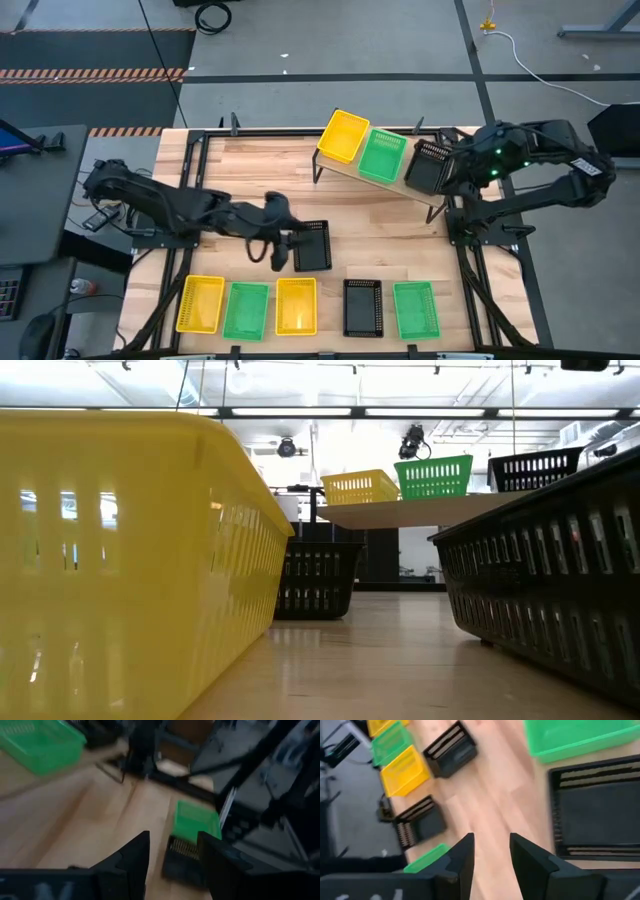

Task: Stack baskets on shelf by color
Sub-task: Stack the right yellow bin on the yellow bin

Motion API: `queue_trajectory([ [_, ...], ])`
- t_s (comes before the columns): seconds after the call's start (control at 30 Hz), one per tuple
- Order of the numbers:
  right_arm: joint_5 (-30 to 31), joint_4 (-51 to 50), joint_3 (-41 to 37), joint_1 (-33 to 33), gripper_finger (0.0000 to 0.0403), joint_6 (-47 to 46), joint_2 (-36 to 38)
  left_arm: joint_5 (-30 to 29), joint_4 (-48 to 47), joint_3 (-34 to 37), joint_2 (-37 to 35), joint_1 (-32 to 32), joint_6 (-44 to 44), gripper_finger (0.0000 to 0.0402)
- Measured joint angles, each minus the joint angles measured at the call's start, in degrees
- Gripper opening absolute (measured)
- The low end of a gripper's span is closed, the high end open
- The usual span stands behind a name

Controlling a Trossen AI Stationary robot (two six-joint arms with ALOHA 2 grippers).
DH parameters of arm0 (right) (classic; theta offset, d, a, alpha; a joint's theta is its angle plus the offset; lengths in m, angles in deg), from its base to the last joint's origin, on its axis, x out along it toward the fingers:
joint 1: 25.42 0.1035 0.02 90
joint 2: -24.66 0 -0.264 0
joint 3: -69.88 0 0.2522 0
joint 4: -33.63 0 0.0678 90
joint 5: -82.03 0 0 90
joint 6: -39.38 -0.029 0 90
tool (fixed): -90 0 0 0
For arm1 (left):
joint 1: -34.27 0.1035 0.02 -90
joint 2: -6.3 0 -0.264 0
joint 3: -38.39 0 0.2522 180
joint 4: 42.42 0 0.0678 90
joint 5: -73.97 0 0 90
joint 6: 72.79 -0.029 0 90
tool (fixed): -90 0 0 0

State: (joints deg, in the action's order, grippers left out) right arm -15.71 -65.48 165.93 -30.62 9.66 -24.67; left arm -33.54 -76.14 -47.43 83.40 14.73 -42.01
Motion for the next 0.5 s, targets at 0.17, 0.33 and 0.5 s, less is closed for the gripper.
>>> queue_trajectory([
  [0.17,-1.1,-0.3,0.0,4.6,0.0134,-3.3,-1.7,8.1,-5.2,0.0,5.1,0.2,0.0,0.0172],
  [0.33,0.6,-0.3,0.0,8.3,0.0133,-7.0,-3.1,16.4,-10.4,0.1,9.0,0.2,1.1,0.0172],
  [0.5,1.4,-0.3,0.0,11.1,0.0133,-10.5,-3.6,18.5,-10.2,0.1,11.1,0.0,0.1,0.0189],
])
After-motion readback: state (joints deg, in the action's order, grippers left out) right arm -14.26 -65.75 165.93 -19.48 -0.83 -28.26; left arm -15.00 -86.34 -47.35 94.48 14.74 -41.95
